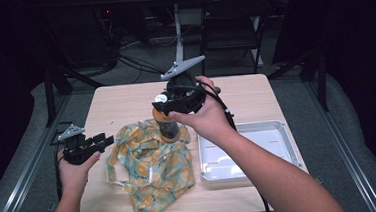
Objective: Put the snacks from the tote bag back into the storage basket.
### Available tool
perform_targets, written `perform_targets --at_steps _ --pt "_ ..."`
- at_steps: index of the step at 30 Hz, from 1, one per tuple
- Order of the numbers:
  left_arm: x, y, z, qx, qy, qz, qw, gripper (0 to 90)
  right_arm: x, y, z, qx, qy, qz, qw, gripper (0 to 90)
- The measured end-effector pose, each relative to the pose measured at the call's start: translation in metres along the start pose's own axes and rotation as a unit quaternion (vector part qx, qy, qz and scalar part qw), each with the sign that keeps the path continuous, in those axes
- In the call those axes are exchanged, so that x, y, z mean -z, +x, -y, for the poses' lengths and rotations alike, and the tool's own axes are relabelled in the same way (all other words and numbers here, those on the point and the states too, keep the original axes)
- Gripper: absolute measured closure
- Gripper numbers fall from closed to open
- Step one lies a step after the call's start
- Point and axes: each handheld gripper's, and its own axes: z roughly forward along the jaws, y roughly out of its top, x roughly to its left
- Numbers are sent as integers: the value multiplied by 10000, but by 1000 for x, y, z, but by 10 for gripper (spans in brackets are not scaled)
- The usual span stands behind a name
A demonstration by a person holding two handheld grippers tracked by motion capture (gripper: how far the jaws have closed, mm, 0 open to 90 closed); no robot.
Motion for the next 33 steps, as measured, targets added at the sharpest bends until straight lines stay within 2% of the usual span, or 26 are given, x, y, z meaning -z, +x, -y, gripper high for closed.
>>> perform_targets --at_steps 11,22,27,33 --pt "0 1 1 8 11 -18 10000 555 27 -19 16 -135 -64 231 9996 588" --pt "0 2 1 30 23 -50 10000 551 53 -38 40 -282 -18 508 9983 588" --pt "0 2 1 16 15 -93 10000 540 62 -44 50 -401 -89 583 9975 588" --pt "0 1 1 23 -18 -133 9999 516 66 -48 58 -435 -43 668 9968 588"
